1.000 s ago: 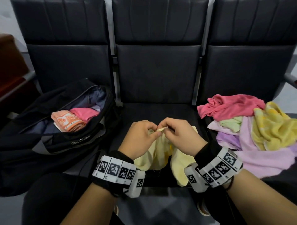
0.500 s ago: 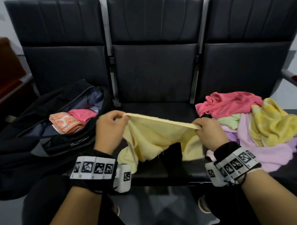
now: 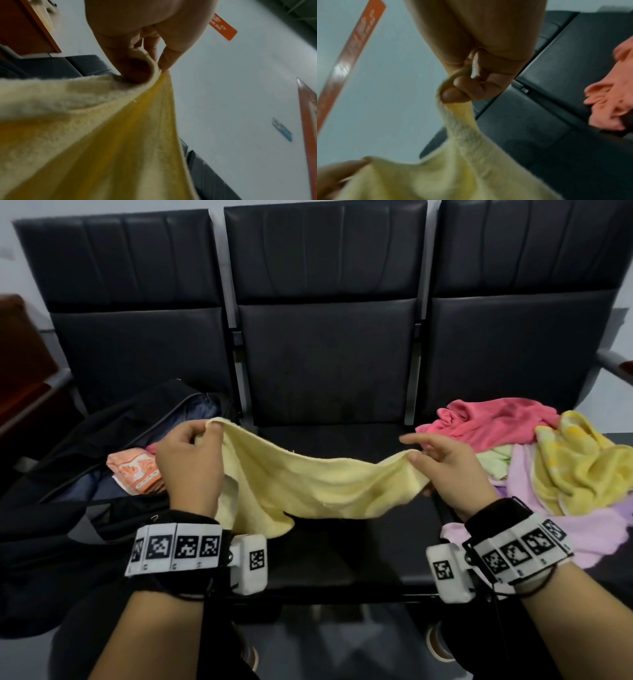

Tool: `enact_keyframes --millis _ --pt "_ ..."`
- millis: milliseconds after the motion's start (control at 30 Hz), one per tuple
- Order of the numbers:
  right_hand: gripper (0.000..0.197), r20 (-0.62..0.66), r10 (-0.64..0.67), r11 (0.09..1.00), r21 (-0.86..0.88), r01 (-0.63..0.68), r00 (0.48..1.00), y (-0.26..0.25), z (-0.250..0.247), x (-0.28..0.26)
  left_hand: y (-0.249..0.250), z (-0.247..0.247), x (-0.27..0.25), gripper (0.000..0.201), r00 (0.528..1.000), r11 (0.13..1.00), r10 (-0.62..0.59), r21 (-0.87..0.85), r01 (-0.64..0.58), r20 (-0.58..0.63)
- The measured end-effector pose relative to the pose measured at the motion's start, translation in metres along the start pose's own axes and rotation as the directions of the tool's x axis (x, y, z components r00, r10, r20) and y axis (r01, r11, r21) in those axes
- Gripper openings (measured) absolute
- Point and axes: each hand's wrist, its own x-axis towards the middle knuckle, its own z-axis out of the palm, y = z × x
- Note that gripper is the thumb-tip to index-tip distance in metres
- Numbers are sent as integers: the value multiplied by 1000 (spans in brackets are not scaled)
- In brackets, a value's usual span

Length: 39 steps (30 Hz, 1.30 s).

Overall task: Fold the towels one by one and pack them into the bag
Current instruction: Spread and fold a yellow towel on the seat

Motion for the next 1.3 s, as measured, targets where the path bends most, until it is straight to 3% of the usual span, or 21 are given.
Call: enact_keyframes --millis 133,233,300,400,467,600,767,1067,1200,1300 --pt "25 150 -38 927 374 -21 988 -40 26 -6 29 25 -8 16 995 992 101 -82 -100 16" --pt "29 342 -63 878 466 -111 938 -54 37 -6 34 43 -18 12 960 988 150 -6 -153 237" --pt "34 431 -52 927 357 -117 901 -53 40 -5 23 49 -24 20 891 982 97 106 -159 443" --pt "26 418 -71 997 0 78 906 -43 44 -9 1 46 -33 33 796 965 27 191 -179 605" --pt "20 404 -109 978 -119 170 908 -36 48 -13 -6 42 -39 35 788 974 36 153 -164 615" --pt "6 339 -243 944 -135 302 909 -38 60 -14 -1 43 -50 28 804 1000 16 0 -20 595" --pt "8 321 -265 938 -133 320 909 -44 74 -14 12 41 -61 18 765 988 -3 -118 103 644" --pt "13 228 -248 918 -256 303 942 -42 80 -14 23 27 -60 11 663 995 43 -92 38 748" --pt "13 222 -253 902 -298 313 942 -46 81 -16 22 28 -60 15 658 995 100 -62 -81 747" --pt "14 258 -251 898 -298 324 933 -48 80 -18 16 30 -59 10 683 983 146 -29 -180 715"
